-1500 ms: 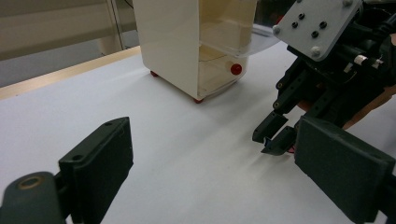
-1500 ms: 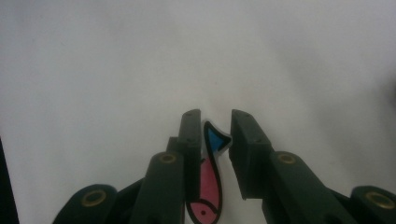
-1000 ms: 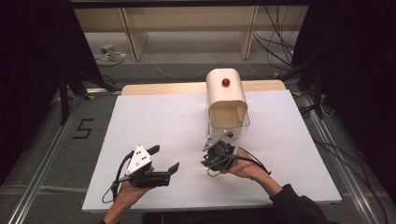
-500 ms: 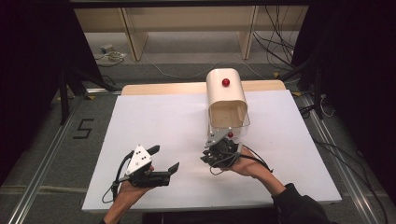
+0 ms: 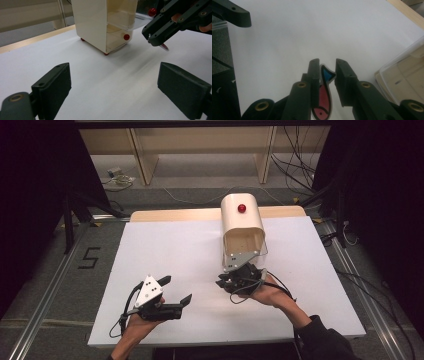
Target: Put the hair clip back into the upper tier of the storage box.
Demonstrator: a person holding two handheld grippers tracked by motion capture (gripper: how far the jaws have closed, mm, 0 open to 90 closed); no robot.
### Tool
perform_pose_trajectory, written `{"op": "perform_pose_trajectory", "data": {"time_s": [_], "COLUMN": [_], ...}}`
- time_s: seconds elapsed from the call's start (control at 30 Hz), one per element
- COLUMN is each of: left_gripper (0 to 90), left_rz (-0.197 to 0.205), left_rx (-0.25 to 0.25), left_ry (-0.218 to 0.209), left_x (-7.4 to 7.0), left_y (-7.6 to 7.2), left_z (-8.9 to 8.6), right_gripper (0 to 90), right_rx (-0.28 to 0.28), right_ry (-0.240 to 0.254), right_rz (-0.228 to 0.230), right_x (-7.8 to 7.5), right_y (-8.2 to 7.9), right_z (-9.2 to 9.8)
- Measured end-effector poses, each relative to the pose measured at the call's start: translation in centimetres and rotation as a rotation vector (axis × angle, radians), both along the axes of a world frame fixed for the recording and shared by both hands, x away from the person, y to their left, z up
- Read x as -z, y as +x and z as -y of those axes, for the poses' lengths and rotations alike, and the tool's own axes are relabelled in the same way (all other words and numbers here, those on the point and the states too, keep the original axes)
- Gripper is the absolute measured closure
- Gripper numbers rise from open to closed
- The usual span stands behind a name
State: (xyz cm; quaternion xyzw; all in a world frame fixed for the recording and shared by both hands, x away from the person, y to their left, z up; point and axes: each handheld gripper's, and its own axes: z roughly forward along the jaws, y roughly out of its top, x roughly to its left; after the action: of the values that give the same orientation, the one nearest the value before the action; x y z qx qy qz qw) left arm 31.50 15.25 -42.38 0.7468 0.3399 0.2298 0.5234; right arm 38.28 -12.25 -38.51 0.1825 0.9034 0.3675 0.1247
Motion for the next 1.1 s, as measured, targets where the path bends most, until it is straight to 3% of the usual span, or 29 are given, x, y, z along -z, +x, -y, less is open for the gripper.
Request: {"op": "perform_pose_trajectory", "data": {"time_s": [1.1], "left_gripper": [11.4], "left_rz": [0.003], "left_rx": [0.002], "left_ry": [0.003], "left_x": [0.0], "left_y": [-0.1], "left_z": [0.1], "right_gripper": [75.4], "right_rx": [0.043], "right_ry": [0.111], "right_rz": [0.086], "right_x": [-4.1], "right_y": [-0.4], "right_z": [2.5]}}
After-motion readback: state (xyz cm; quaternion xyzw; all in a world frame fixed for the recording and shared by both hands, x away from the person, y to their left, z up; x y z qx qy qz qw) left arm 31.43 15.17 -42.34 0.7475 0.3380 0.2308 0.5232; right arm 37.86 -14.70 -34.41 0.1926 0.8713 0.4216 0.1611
